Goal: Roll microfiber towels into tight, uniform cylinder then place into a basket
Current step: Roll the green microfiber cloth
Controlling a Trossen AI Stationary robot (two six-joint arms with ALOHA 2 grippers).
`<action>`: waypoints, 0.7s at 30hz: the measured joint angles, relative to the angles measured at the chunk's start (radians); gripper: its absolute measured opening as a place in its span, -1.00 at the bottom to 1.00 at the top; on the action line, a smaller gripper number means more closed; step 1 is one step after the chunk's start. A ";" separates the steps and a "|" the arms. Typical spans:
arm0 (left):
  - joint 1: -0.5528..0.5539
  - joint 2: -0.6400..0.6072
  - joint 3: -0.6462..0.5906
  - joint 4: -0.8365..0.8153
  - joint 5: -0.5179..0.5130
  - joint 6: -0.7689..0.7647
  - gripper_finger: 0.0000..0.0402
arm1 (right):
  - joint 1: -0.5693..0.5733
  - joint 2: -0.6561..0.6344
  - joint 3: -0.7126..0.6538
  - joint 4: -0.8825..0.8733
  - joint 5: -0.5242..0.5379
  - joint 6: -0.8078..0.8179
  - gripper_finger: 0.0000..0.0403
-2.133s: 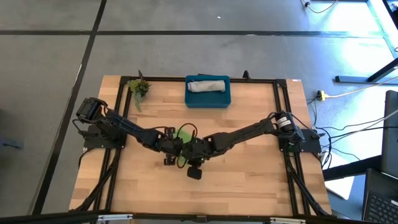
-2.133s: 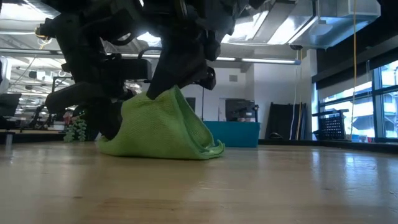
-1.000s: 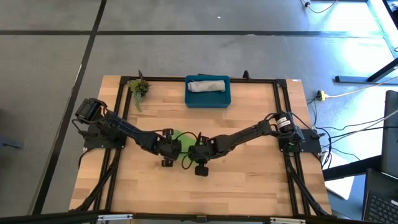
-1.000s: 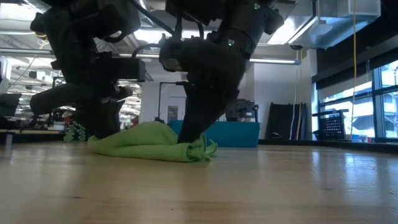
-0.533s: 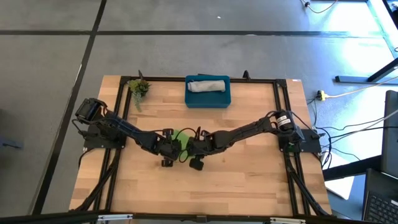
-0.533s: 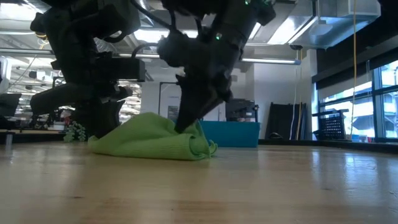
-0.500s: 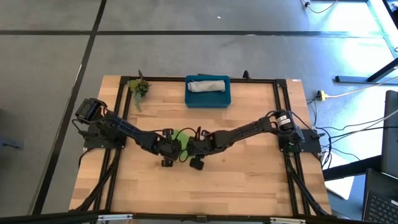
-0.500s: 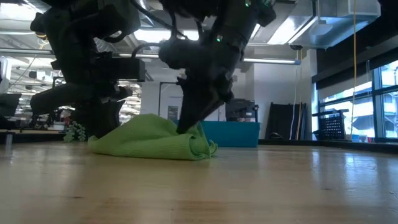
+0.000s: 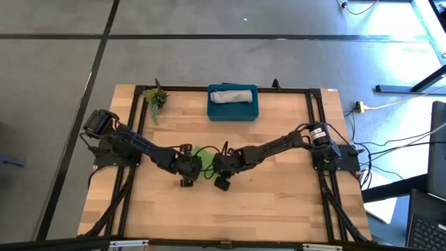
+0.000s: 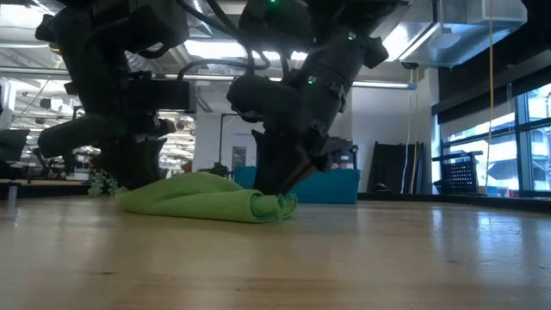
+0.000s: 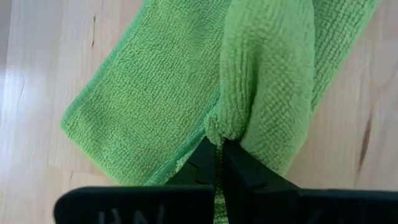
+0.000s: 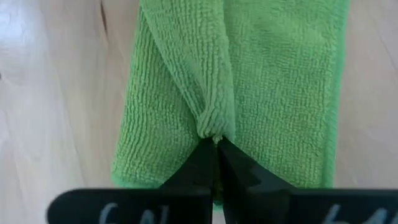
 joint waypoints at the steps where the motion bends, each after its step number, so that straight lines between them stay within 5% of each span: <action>1: -0.003 -0.014 -0.001 -0.004 -0.005 -0.001 -0.99 | -0.001 0.000 -0.003 0.001 -0.001 0.000 -0.95; 11: -0.033 -0.088 -0.007 -0.109 -0.145 -0.048 -0.99 | 0.000 0.000 -0.032 0.038 -0.001 0.001 -0.95; 21: -0.033 -0.084 -0.012 -0.097 -0.168 -0.026 -0.99 | 0.000 0.003 -0.030 0.046 -0.002 -0.006 -0.95</action>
